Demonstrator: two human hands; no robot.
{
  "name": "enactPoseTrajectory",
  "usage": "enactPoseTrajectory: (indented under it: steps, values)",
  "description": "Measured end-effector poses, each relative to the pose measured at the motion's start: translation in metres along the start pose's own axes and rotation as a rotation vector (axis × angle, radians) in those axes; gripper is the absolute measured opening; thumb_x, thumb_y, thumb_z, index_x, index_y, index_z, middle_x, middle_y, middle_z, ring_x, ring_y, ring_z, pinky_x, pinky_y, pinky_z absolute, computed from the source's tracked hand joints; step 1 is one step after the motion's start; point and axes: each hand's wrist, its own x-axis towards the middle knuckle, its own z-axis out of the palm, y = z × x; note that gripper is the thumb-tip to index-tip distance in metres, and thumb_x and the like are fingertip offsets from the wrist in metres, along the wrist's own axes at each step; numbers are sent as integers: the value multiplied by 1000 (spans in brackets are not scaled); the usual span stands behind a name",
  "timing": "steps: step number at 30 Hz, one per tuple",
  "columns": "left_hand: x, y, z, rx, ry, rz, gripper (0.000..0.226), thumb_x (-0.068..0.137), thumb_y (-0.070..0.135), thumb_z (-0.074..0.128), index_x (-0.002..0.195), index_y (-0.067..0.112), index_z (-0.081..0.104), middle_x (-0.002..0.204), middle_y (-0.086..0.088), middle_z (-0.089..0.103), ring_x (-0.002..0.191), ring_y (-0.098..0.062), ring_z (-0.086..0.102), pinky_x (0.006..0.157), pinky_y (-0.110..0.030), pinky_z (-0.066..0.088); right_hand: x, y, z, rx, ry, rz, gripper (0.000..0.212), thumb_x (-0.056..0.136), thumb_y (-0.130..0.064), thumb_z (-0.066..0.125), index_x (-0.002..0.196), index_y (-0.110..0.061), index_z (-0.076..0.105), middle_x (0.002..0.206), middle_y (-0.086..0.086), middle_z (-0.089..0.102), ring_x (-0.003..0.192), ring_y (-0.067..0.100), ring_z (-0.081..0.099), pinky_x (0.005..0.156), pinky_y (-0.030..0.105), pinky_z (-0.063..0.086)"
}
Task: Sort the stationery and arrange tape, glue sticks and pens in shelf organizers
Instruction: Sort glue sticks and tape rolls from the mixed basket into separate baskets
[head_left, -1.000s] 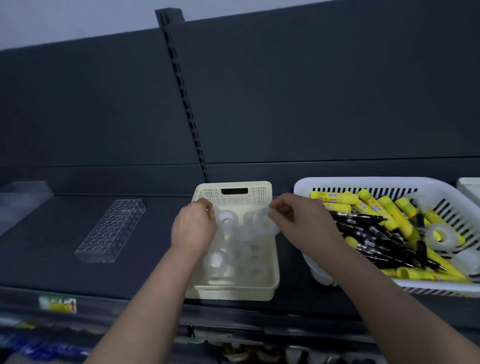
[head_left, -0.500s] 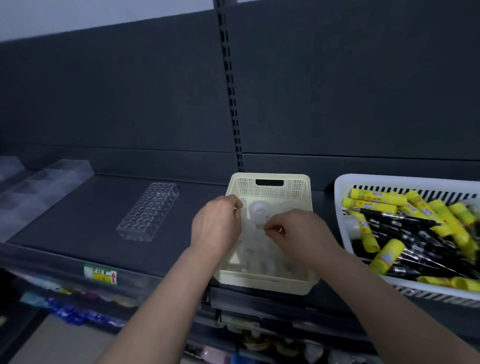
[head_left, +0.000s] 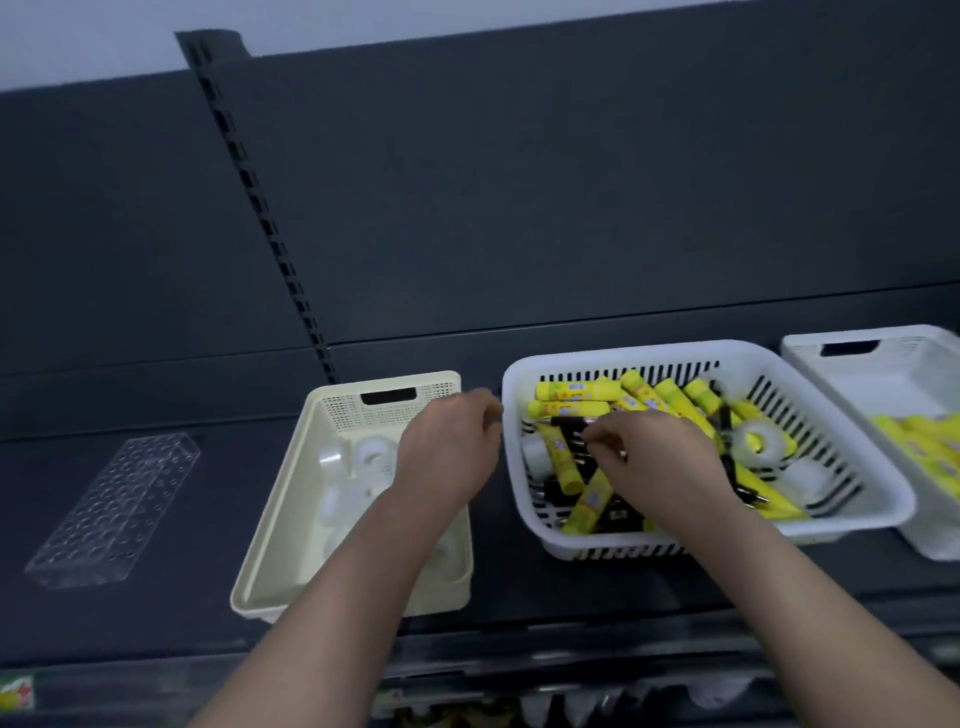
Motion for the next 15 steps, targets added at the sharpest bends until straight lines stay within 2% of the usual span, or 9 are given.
enactPoseTrajectory:
  steps: [2,4,7,9,12,15]
  values:
    - [4,12,6,4,-31,29,23,90,26,52,109,27,64,102,6,69,99,-20,60,75,-31,48,-3,16,-5,-4,14,27,21,90,-30,53,101,-35,70,91,-13,71,88,15,64,67,28,43]
    - [7,22,14,34,-89,59,26,89,26,55,113,27,64,106,5,68,103,-19,57,78,-32,48,-5,29,-8,-25,14,39,21,90,-31,52,103,-35,69,90,-12,71,87,15,64,66,27,39]
    - [12,36,28,199,-196,108,30,85,25,57,115,26,62,106,1,65,106,-21,49,77,-34,46,-8,44,-11,-21,3,54,22,91,-31,51,102,-36,68,87,-12,71,85,15,63,66,27,34]
    - [15,45,34,388,-234,145,24,83,23,58,107,25,63,98,2,63,103,-22,46,70,-33,38,-9,50,-12,3,-4,44,21,91,-31,52,102,-36,69,89,-14,71,85,14,64,67,27,38]
    - [20,55,40,567,-281,169,9,82,21,58,88,27,58,92,5,61,103,-22,44,71,-34,27,-9,55,-13,29,-18,28,21,91,-30,53,101,-37,69,90,-14,71,84,13,64,70,30,46]
    - [22,57,44,631,-297,209,11,82,22,59,92,28,59,97,4,64,107,-22,44,78,-37,30,-8,62,-13,48,-2,25,20,90,-30,54,100,-36,70,90,-13,72,85,12,64,72,31,49]
